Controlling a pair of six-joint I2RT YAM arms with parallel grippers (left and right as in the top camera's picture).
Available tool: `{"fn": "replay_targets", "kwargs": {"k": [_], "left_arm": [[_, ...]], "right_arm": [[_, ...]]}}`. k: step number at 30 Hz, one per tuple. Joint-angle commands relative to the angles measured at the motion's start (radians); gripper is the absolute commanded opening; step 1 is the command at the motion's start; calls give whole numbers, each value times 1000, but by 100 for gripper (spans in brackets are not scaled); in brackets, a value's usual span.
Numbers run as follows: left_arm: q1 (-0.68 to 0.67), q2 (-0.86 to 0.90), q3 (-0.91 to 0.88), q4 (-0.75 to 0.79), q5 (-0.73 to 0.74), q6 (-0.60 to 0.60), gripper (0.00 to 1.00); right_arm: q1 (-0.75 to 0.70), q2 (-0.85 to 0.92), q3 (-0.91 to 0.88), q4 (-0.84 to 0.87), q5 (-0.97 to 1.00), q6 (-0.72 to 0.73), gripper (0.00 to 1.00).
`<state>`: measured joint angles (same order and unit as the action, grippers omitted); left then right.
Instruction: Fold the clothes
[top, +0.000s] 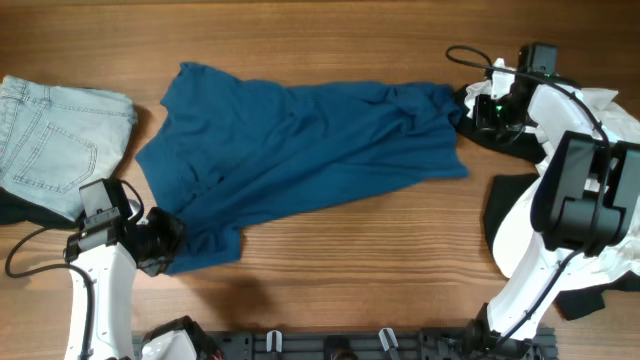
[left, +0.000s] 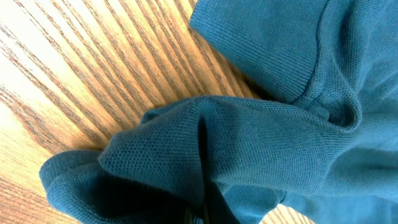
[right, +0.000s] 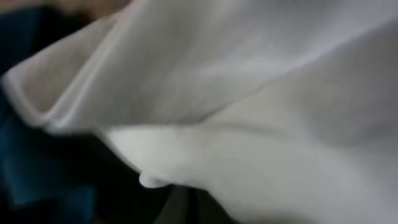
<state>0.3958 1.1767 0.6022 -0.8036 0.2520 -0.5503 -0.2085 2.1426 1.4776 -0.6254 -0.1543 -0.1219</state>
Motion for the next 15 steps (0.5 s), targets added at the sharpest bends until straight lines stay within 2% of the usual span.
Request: {"fn": "replay_targets", "kwargs": {"k": [1,4,6,9,10,11,15], "left_arm": [[7,3,8,3,9,23,4],[7,3,8,2,9,23,4],[7,3,8,1,9,23,4],[7,3,8,0,9,23,4],[7,3,8,0,9,23,4],[7,3,8,-1,9,23,4],[7,3,8,-1,9,23,4]], "right_arm": [[-79,92,11,44,343,113,4],[-233,91,107,2,387,239,7],[-332,91,177,-51,298,285,8],[-400,80,245,-109,-64,228,20],[-388,64,252,-128,-195,166,29],[-363,42,253,-145,-256,127,33],[-129,-81,253,-209,-279,14,51]]}}
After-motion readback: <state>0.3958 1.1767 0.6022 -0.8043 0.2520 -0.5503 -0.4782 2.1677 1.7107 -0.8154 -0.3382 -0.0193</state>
